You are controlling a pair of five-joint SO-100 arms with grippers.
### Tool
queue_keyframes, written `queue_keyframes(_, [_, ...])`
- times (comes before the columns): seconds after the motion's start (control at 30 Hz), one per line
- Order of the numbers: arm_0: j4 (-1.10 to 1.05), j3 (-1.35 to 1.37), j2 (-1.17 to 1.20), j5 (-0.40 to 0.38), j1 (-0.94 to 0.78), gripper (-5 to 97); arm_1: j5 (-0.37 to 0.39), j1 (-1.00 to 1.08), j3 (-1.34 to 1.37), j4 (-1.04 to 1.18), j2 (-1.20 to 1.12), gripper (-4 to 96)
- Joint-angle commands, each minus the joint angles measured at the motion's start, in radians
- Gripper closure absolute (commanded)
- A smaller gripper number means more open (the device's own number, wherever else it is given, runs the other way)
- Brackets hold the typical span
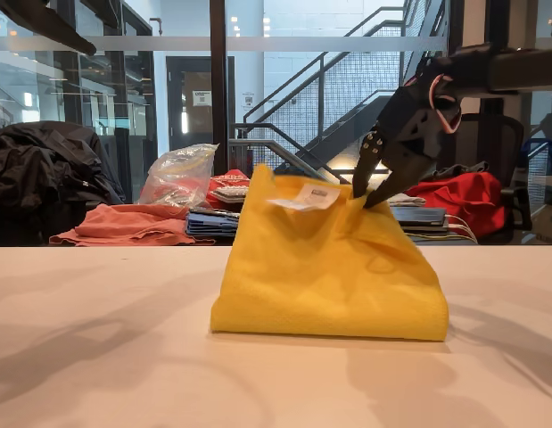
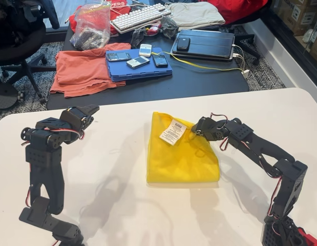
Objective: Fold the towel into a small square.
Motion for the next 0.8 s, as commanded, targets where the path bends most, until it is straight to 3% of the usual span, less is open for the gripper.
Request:
queue_keyframes(0.0, [-0.009, -0.015, 0.014, 0.000, 0.005, 83, 0.003, 0.003, -0.011, -0.008, 0.006, 75.9])
queue_keyframes(0.23, [0.074, -0.031, 0.017, 0.000, 0.014, 63, 0.003, -0.002, -0.011, -0.008, 0.006, 75.9])
queue_keyframes(0.57, [0.127, -0.167, 0.130, 0.000, 0.201, 62, 0.003, 0.002, -0.005, -0.008, 0.006, 75.9])
queue_keyframes(0.77, [0.354, -0.193, 0.227, 0.012, 0.181, 62, -0.014, 0.003, -0.003, -0.002, -0.005, 75.9])
